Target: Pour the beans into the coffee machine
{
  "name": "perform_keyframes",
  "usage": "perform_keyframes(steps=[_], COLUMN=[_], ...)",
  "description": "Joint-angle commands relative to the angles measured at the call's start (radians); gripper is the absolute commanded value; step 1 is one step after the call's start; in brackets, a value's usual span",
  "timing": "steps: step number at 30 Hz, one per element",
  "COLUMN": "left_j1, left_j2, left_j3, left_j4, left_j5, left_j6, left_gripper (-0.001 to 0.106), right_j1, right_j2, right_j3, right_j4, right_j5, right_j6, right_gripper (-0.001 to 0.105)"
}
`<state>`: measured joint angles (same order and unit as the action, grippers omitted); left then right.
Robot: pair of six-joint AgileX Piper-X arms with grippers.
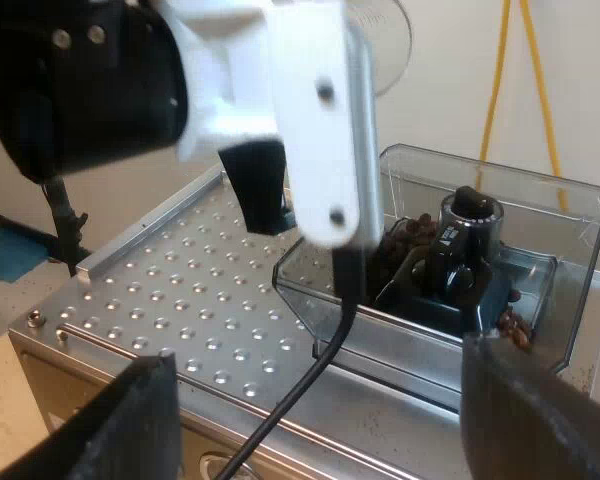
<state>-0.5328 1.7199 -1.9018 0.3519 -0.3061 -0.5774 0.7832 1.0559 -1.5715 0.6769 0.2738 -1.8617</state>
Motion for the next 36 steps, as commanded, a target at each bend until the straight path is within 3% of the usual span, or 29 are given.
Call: perform_keyframes(steps=[1,3,6,9,14,19,23,28,31,36], left_j1=[0.001,0.001,0.001,0.001,0.006,0.048,0.097,0.200,0.259,0.343], left_j2=[-0.041,-0.064,-0.088,-0.114,-0.157,-0.198,-0.223,-0.275,-0.302,-0.339], left_j3=[-0.004,-0.004,-0.004,-0.004,-0.004,-0.004,-0.004,-0.004,-0.004,0.002], left_j4=[-0.019,-0.013,-0.003,0.050,0.200,0.377,0.437,0.532,0.590,0.642], left_j5=[-0.024,-0.066,-0.118,-0.121,-0.121,-0.038,-0.003,0.092,0.149,0.191], left_j6=[-0.169,-0.259,-0.327,-0.380,-0.546,-0.737,-0.782,-0.869,-0.920,-0.938], left_gripper=[0.029,0.029,0.029,0.029,0.029,0.029,0.029,0.029,0.029,0.029], right_j1=[-0.001,-0.001,-0.001,-0.001,-0.001,-0.003,-0.062,-0.240,-0.330,-0.439], right_j2=[-0.012,-0.012,-0.012,-0.012,-0.012,-0.012,-0.003,-0.003,-0.003,-0.002], right_j3=[-0.007,-0.007,-0.007,-0.007,-0.007,-0.007,-0.007,-0.007,-0.007,-0.007], right_j4=[-0.015,-0.015,-0.015,-0.015,-0.015,0.004,0.009,0.017,0.031,0.106], right_j5=[-0.008,-0.008,-0.008,-0.008,0.006,0.026,0.021,-0.113,-0.170,-0.252], right_j6=[-0.003,-0.003,-0.003,-0.003,-0.003,-0.029,-0.005,0.057,0.057,0.055], right_gripper=[0.062,0.062,0.062,0.062,0.062,0.062,0.062,0.062,0.062,0.062])
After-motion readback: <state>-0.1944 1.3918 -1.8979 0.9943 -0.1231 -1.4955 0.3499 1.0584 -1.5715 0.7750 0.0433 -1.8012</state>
